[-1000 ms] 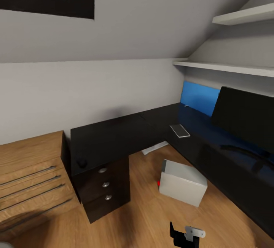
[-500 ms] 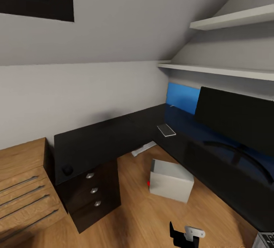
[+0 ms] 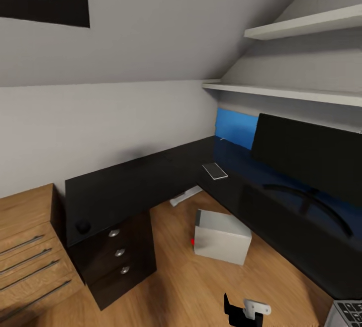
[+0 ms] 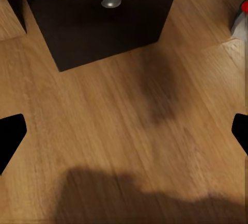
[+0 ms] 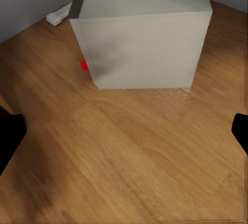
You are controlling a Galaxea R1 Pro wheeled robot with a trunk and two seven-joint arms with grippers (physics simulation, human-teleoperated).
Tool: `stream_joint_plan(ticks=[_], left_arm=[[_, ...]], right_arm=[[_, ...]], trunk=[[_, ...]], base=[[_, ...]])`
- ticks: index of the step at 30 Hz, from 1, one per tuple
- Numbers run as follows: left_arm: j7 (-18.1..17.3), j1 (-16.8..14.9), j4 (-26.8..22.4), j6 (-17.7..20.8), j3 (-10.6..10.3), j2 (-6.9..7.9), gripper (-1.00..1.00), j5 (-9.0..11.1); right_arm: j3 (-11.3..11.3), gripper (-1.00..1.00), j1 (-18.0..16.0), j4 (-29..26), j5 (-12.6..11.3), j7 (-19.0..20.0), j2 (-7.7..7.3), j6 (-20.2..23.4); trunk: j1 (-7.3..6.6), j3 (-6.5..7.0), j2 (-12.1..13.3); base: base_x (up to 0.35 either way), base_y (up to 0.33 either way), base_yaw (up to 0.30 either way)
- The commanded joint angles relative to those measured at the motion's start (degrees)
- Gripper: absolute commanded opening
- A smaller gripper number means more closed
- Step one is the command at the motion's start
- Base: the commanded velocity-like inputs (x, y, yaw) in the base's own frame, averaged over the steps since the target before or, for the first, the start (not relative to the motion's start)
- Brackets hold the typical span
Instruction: In the bedroom, organize the workspace by keeping the computer under the desk, ensuring the monitor is on the desk, placing the keyboard on the desk next to the monitor, placing the mouse on the desk next to the keyboard, moving the folder from the swivel chair onto the desk next to the mouse, stacking the notebook on top of the folder with the pen on top of the notebook, and positioning the swivel chair next to the desk.
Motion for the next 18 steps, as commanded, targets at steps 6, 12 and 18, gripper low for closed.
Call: stream_joint_plan(ticks=[6, 12, 18], left_arm=[[0.56, 0.0, 0.01, -0.18, -0.48, -0.18, 1.0, 0.42], [0.56, 0.0, 0.02, -0.23, -0.48, -0.22, 1.0, 0.42], [0.56, 0.0, 0.02, -0.35, -0.48, -0.2, 1.0, 0.42]], right_arm=[[0.4, 1.0, -0.05, 0.13, -0.49, 0.08, 0.01, -0.2], [0.39, 1.0, -0.05, 0.13, -0.46, 0.2, 0.01, -0.2], [0.42, 1.0, -0.02, 0.11, -0.49, 0.2, 0.02, -0.2]], trunk=[[0.01, -0.26, -0.04], [0.01, -0.28, -0.04], [0.01, -0.28, -0.04]], base=[[0.0, 0.0, -0.247], [0.0, 0.0, -0.293], [0.0, 0.0, -0.3]])
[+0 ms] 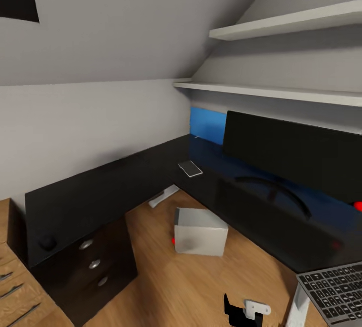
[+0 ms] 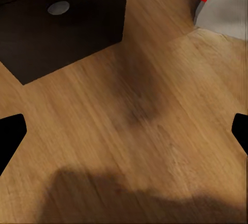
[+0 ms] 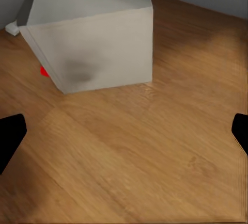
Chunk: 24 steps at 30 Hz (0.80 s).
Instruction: In the bedroom, organize the workspace by keeping the computer under the desk, ensuring the monitor is on the desk, placing the keyboard on the desk next to the monitor, placing the mouse on the desk next to the keyboard, moving the folder from the swivel chair onto the desk next to the mouse, stacking the notebook on top of the folder with the pen on top of the notebook, and positioning the swivel chair next to the desk.
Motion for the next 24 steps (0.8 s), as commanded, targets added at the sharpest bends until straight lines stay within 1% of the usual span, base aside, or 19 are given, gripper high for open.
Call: stream_joint_plan(ticks=[1, 24], left_arm=[[0.56, 0.01, -0.1, -0.18, -0.46, 0.09, 1.0, 0.4], [0.56, 0.01, -0.1, -0.18, -0.44, 0.05, 1.0, 0.4]], right_arm=[[0.46, 1.0, -0.06, 0.13, -0.47, -0.01, 0.04, -0.2], [0.48, 1.0, -0.08, 0.14, -0.34, 0.08, -0.02, -0.19]], trunk=[[0.01, -0.05, -0.04], [0.01, -0.05, -0.04]], base=[[0.0, 0.0, -0.3], [0.0, 0.005, -0.3]])
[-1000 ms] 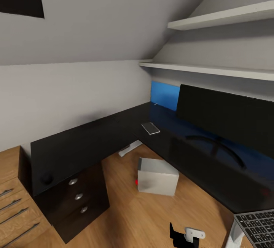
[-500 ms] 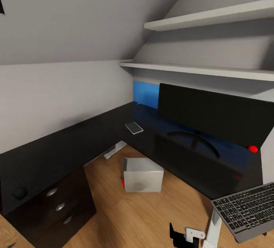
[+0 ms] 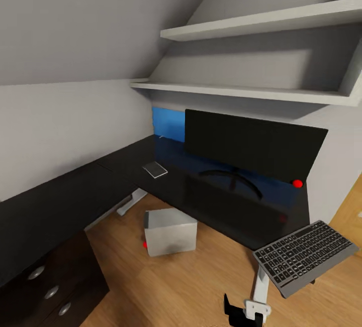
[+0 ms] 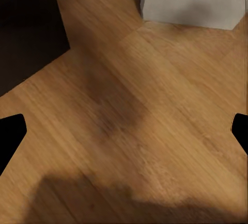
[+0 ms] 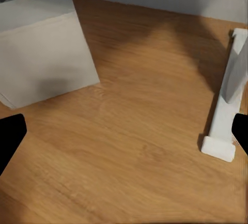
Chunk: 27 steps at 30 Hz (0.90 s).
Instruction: In the bedroom, organize the workspace by keeping the computer under the desk, ensuring the monitor is on the desk, placing the keyboard on the desk next to the monitor, placing the mouse on the desk next to the keyboard, moving the folder from the swivel chair onto the desk next to the mouse, stacking the notebook on top of the folder with the pen on top of the notebook, and positioning the swivel chair next to the desk.
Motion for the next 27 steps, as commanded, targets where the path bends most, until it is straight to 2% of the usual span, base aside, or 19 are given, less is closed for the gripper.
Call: stream_joint_plan(ticks=[1, 6, 12, 27], left_arm=[[0.56, 0.01, -0.09, -0.14, -0.48, 0.11, 1.0, 0.41], [0.56, 0.03, -0.09, -0.17, -0.48, 0.11, 1.0, 0.41], [0.49, 0.02, -0.09, -0.18, -0.48, 0.11, 1.0, 0.41], [0.56, 0.01, -0.01, -0.08, -0.48, 0.11, 1.0, 0.41]], right_arm=[[0.47, 1.0, -0.07, 0.13, -0.46, 0.0, 0.03, -0.21], [0.5, 1.0, -0.05, 0.13, -0.43, 0.0, 0.05, -0.22], [0.51, 1.0, -0.11, 0.13, -0.43, 0.0, 0.05, -0.21], [0.53, 1.0, -0.07, 0.13, -0.43, 0.0, 0.11, -0.22]], trunk=[[0.01, -0.05, -0.04], [0.01, -0.05, -0.04], [0.01, -0.05, -0.04], [0.01, -0.05, -0.04]], base=[[0.0, 0.147, -0.3], [0.01, 0.225, -0.3], [0.166, 0.233, -0.3], [0.018, 0.048, -0.3]])
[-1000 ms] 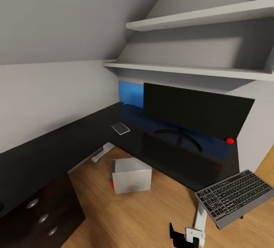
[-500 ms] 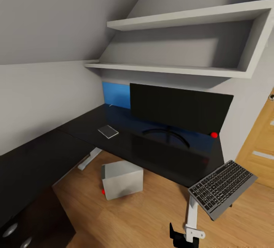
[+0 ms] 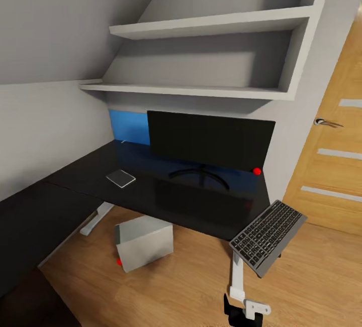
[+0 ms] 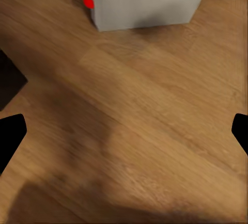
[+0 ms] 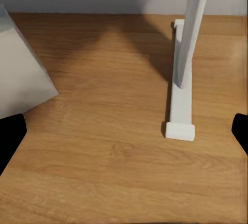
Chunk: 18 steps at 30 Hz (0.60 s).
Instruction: In the bedroom, organize the workspace by keeping the computer under the desk, ensuring the monitor is on the desk, placing the keyboard on the desk next to the monitor, placing the mouse on the desk next to the keyboard, moving the folder from the swivel chair onto the desk next to the mouse, stacking the notebook on top of the folder with the pen on top of the notebook, and positioning the swivel chair next to the desk.
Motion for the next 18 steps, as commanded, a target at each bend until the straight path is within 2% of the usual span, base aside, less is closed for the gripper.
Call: stream_joint_plan(ticks=[1, 4, 11, 18], left_arm=[[0.55, 0.01, -0.08, -0.19, -0.48, 0.11, 1.0, 0.41], [0.56, 0.0, -0.07, -0.25, -0.47, 0.11, 1.0, 0.41], [0.52, 0.01, -0.07, -0.28, -0.47, 0.11, 1.0, 0.41], [0.52, 0.02, -0.07, -0.28, -0.48, 0.11, 1.0, 0.41]], right_arm=[[0.48, 1.0, -0.07, 0.13, -0.47, 0.0, 0.03, -0.21], [0.48, 1.0, -0.08, 0.13, -0.48, 0.0, 0.04, -0.21], [0.48, 1.0, -0.06, 0.13, -0.49, 0.0, 0.05, -0.21], [0.48, 1.0, -0.05, 0.13, -0.47, 0.0, 0.05, -0.21]], trunk=[[0.01, -0.05, -0.04], [0.01, -0.05, -0.04], [0.01, -0.05, -0.04], [0.01, -0.05, -0.04]], base=[[0.0, 0.238, -0.3], [0.0, 0.219, -0.3], [0.0, 0.047, -0.3], [0.0, 0.129, -0.3]])
